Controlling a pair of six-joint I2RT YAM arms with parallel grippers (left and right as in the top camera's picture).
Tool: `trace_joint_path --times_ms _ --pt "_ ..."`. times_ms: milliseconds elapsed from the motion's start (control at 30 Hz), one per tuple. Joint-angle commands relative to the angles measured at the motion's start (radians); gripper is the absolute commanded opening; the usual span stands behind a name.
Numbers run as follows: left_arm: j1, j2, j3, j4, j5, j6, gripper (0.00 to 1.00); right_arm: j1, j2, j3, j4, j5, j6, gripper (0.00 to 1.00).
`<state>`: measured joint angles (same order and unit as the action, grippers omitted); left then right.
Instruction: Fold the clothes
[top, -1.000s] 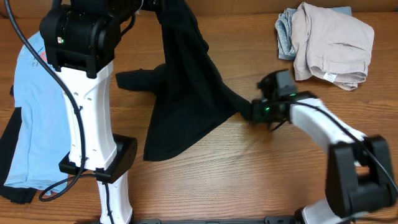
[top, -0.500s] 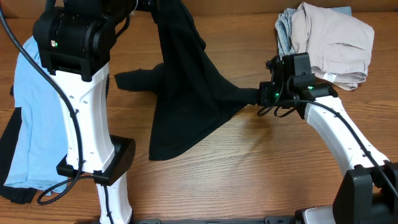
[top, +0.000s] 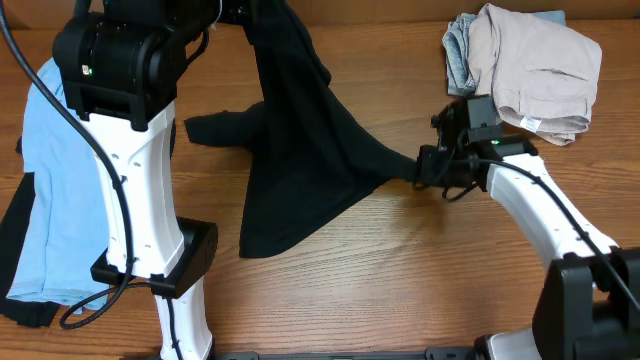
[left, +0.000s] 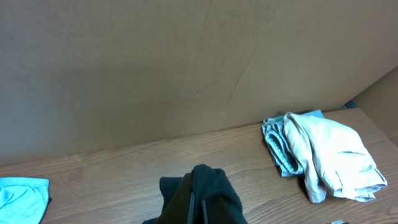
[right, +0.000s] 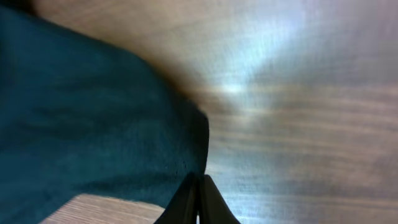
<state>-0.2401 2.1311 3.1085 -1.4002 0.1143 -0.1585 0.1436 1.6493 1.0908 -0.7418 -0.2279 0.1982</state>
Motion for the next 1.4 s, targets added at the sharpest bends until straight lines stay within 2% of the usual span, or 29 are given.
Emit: trace_joint_path --times_ms 0,100,200,400,500,633,933,1367 --pt "0.004 -0.023 -0.022 0.005 -0.017 -0.003 0.04 -0.006 0.024 -0.047 0.006 0.011 0.042 0.04" --pt "0.004 -0.023 -0.05 0.006 -0.012 -0.003 0.04 -0.006 0.038 -0.062 0.005 0.011 0.042 0.04" --pt "0.002 -0.023 -0.08 0.006 0.015 -0.003 0.04 -0.006 0.047 -0.063 -0.001 0.01 0.041 0.09" --pt "-0.009 -0.023 -0.145 0.013 0.016 -0.003 0.04 -0.006 0.047 -0.063 -0.014 -0.034 -0.019 0.41" --pt "-0.009 -0.023 -0.167 0.023 0.016 -0.003 0.04 -0.004 0.047 -0.063 -0.025 -0.055 -0.065 0.5" --pt "-0.009 -0.023 -0.175 0.03 0.016 -0.003 0.04 0.024 0.047 -0.063 -0.014 -0.053 -0.126 0.54" --pt "-0.009 -0.023 -0.175 0.021 0.016 -0.003 0.04 0.153 0.093 -0.063 0.081 0.085 -0.141 0.63" --pt "-0.009 -0.023 -0.175 0.017 0.016 -0.003 0.04 0.176 0.17 -0.063 0.163 0.208 -0.116 0.64"
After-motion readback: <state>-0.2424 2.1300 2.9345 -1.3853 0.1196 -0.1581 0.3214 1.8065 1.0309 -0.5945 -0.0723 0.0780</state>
